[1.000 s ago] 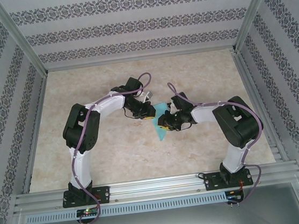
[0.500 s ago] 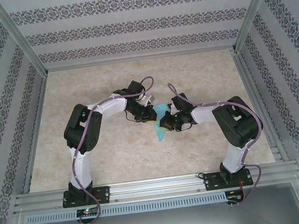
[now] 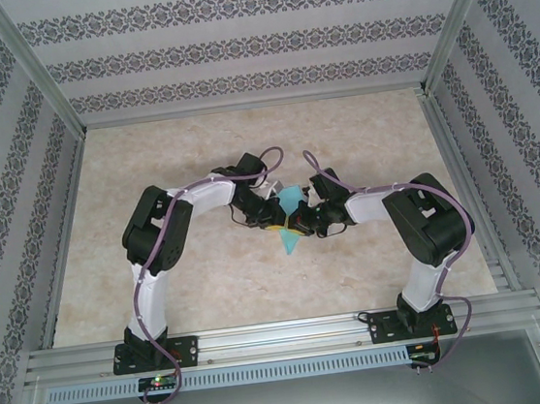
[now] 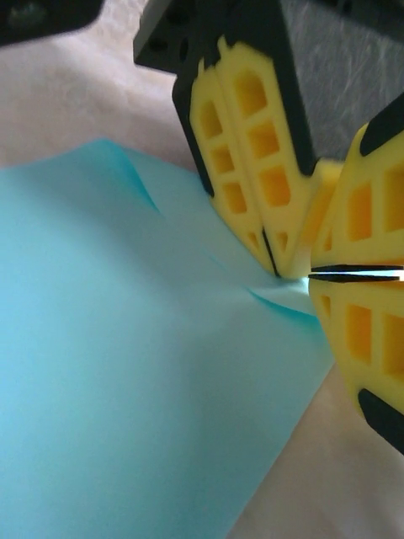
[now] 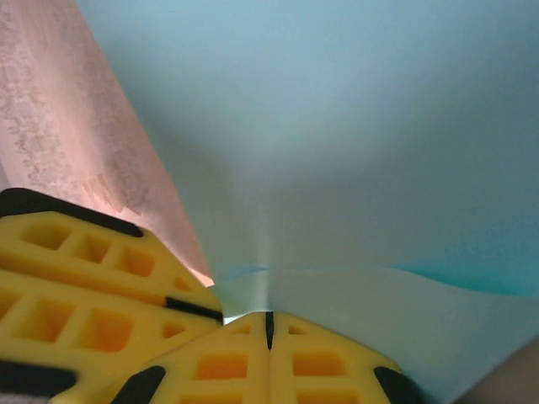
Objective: Fold a paper plane with a square sheet of paper (pick it up from the middle)
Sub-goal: Third fold the triangle at the center of the table.
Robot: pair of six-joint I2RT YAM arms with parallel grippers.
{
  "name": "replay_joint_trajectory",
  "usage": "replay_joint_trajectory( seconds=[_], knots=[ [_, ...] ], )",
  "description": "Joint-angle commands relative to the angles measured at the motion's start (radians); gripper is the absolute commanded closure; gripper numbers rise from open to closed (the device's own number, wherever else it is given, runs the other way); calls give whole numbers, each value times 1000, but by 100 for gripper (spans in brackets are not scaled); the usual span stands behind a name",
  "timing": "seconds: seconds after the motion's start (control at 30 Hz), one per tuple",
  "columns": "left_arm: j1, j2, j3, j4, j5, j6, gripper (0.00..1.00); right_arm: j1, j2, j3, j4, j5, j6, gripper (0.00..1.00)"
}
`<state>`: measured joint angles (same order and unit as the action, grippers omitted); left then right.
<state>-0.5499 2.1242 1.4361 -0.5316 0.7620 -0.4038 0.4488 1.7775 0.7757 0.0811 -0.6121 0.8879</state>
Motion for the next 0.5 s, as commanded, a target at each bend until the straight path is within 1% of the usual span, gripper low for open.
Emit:
replay_joint_trajectory(
  seconds=[0.0, 0.23, 0.47],
  knots=[
    [-10, 20, -10, -14, -16, 20, 87, 0, 30, -24, -14, 5, -2, 100],
    [-10, 43, 1, -29, -56, 34, 87, 1, 19, -22, -9, 2, 0, 100],
    [-10, 63, 9, -64, -103, 62, 87, -1, -29, -22, 16, 0, 9, 100]
  ],
)
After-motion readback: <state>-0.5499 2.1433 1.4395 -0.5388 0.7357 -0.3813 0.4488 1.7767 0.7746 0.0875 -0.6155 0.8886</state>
